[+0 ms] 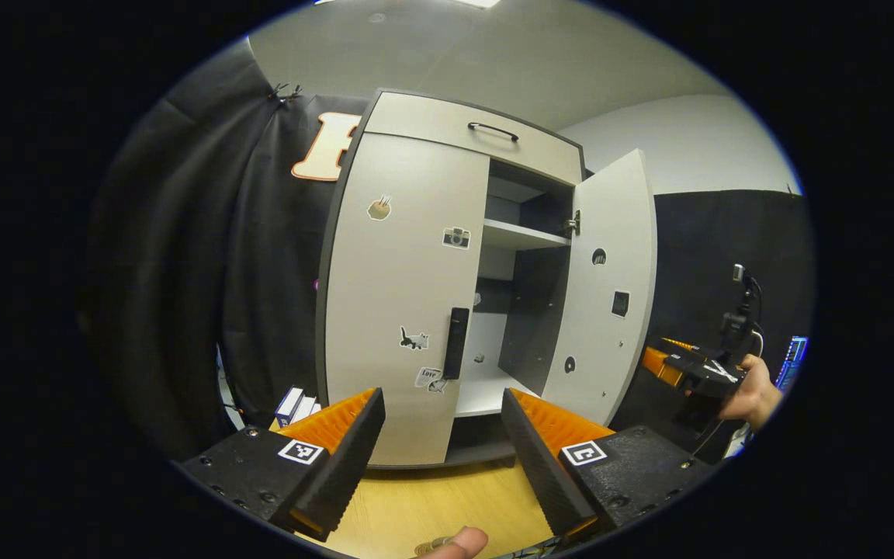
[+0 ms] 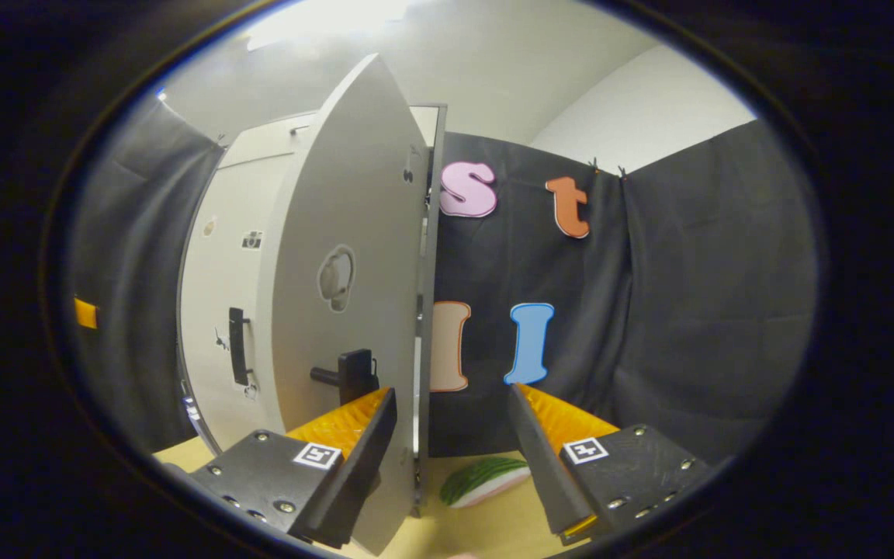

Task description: Grasp the bottle in the cabinet with the left hand and place it on the coaster, then close the right door with the right hand and the left door with the left hand.

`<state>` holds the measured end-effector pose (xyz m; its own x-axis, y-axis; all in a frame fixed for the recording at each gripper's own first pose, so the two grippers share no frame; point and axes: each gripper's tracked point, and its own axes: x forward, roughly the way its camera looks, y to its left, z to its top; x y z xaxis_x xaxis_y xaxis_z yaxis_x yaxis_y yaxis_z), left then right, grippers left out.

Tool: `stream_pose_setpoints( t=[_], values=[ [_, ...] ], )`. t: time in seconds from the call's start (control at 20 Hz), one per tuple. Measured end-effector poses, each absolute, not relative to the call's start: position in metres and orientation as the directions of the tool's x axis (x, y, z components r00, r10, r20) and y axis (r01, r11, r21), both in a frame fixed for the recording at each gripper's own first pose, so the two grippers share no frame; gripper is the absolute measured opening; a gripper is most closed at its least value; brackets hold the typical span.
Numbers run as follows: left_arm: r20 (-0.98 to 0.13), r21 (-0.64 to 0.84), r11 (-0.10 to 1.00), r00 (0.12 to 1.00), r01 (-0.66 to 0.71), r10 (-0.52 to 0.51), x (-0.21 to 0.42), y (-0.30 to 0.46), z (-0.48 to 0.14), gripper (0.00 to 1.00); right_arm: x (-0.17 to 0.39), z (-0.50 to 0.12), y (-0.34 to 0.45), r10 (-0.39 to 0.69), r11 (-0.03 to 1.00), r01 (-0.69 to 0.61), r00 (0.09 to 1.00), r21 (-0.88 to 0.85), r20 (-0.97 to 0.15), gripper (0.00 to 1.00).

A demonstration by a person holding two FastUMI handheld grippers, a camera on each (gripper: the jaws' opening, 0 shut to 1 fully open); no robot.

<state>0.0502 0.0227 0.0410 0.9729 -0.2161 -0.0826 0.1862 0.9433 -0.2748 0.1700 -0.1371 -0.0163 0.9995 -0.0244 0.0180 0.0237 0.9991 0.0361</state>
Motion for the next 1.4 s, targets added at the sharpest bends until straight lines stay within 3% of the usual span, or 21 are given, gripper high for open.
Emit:
stream_pose_setpoints(
  t=[0.15, 0.3, 0.35, 0.5, 0.55, 0.6, 0.7, 0.85, 0.9, 1.1, 1.25, 1.3, 1.4],
  values=[
    [-0.084, -0.263, 0.947, 0.973, 0.185, -0.214, 0.053, 0.020, 0.042, 0.96, 0.169, -0.016, -0.132, -0.032, 0.999, 0.031, 0.999, 0.038, 0.018, 0.89],
    [-0.062, -0.255, 0.948, 0.975, 0.191, -0.213, 0.055, 0.020, 0.050, 0.92, 0.171, -0.016, -0.119, -0.015, 0.999, 0.015, 1.000, 0.046, 0.014, 0.85],
    [-0.058, -0.248, 0.950, 0.976, 0.188, -0.208, 0.055, 0.022, 0.052, 0.92, 0.171, -0.016, -0.115, -0.010, 0.999, 0.009, 1.000, 0.047, 0.013, 0.89],
    [-0.047, -0.248, 0.951, 0.978, 0.184, -0.202, 0.057, 0.026, 0.056, 0.96, 0.173, -0.015, -0.105, 0.011, 0.999, -0.011, 1.000, 0.049, 0.015, 0.84],
    [-0.048, -0.252, 0.950, 0.978, 0.184, -0.202, 0.057, 0.027, 0.055, 0.96, 0.173, -0.014, -0.102, 0.012, 0.999, -0.013, 1.000, 0.048, 0.016, 0.89],
    [-0.049, -0.253, 0.950, 0.978, 0.184, -0.202, 0.057, 0.029, 0.055, 0.96, 0.173, -0.014, -0.100, 0.013, 0.999, -0.014, 1.000, 0.046, 0.017, 0.85],
    [-0.056, -0.254, 0.951, 0.979, 0.175, -0.195, 0.057, 0.034, 0.051, 0.96, 0.174, -0.014, -0.094, 0.013, 0.999, -0.014, 1.000, 0.046, 0.016, 0.89],
    [-0.051, -0.262, 0.950, 0.980, 0.172, -0.192, 0.057, 0.041, 0.050, 0.92, 0.175, -0.014, -0.084, 0.017, 0.998, -0.018, 1.000, 0.053, 0.018, 0.89],
    [-0.048, -0.261, 0.950, 0.980, 0.173, -0.192, 0.057, 0.042, 0.050, 0.96, 0.176, -0.014, -0.082, 0.019, 0.998, -0.020, 1.000, 0.056, 0.017, 0.89],
    [-0.045, -0.257, 0.952, 0.982, 0.168, -0.185, 0.060, 0.051, 0.049, 0.96, 0.181, -0.018, -0.074, 0.015, 0.999, -0.015, 1.000, 0.052, 0.008, 0.85],
    [-0.032, -0.255, 0.952, 0.982, 0.171, -0.185, 0.065, 0.056, 0.050, 0.96, 0.184, -0.024, -0.068, 0.012, 0.999, -0.012, 1.000, 0.051, -0.006, 0.90],
    [-0.030, -0.250, 0.953, 0.983, 0.169, -0.182, 0.066, 0.058, 0.050, 0.92, 0.185, -0.023, -0.065, 0.015, 0.999, -0.015, 1.000, 0.052, -0.004, 0.90],
    [-0.034, -0.245, 0.955, 0.983, 0.165, -0.178, 0.068, 0.062, 0.047, 0.96, 0.186, -0.024, -0.060, 0.018, 0.998, -0.017, 1.000, 0.057, -0.002, 0.90]
  ],
)
